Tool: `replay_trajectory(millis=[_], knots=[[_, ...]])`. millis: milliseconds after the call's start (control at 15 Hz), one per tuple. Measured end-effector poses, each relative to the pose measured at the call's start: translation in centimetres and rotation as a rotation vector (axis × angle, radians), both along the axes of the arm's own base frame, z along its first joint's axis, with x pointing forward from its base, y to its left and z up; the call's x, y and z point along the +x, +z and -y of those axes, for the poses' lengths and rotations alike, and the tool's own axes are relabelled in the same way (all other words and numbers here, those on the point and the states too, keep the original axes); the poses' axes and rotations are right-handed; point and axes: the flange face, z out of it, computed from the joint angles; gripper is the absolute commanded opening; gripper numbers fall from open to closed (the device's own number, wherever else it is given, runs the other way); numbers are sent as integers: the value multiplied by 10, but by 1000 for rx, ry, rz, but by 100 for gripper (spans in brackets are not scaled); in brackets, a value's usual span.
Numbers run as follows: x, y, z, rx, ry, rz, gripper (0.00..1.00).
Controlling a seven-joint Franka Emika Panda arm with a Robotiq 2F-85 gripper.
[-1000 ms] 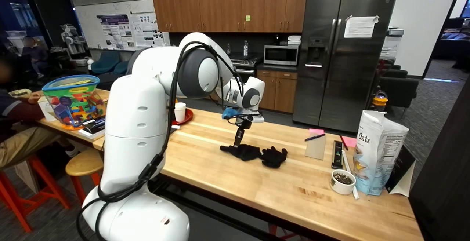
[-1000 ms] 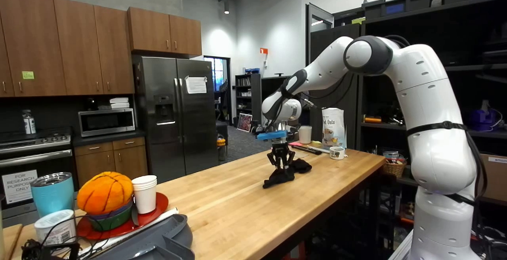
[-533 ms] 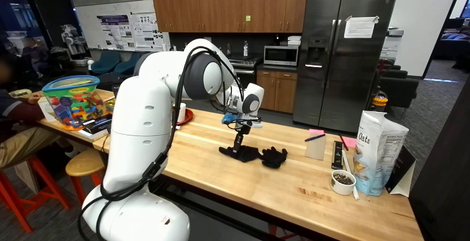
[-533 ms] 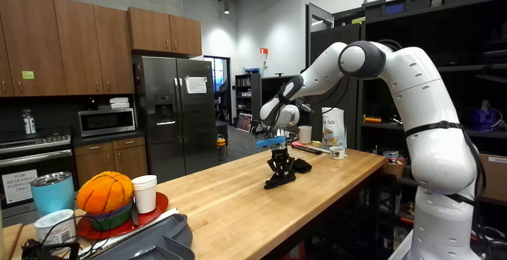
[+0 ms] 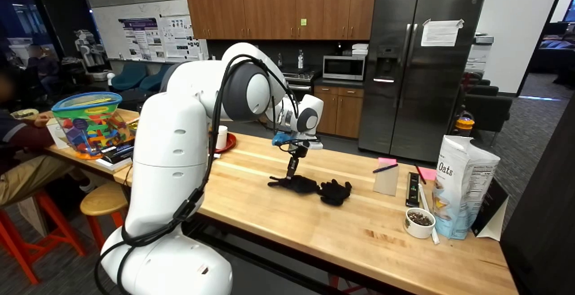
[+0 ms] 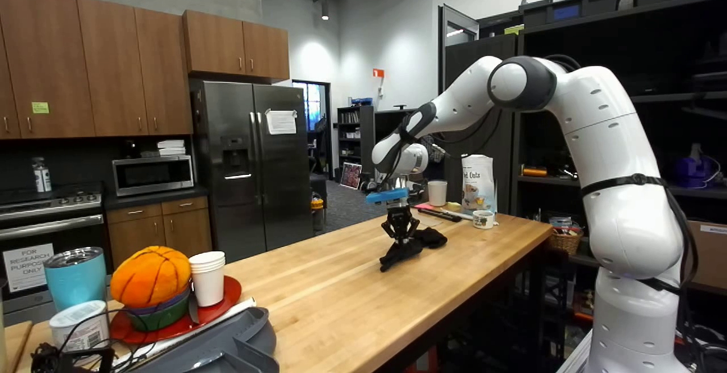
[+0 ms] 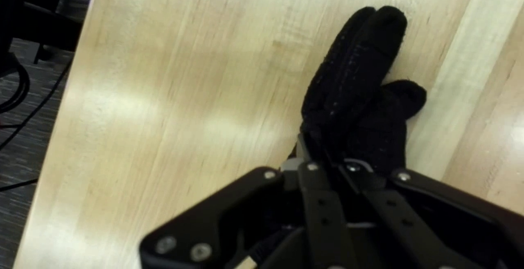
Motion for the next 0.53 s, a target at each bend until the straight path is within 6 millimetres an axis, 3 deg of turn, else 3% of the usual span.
replay_trajectory(millis=[400, 533], knots=[[-17, 62, -16, 139, 211, -71, 1], [-24, 74, -21, 204, 264, -151, 30]])
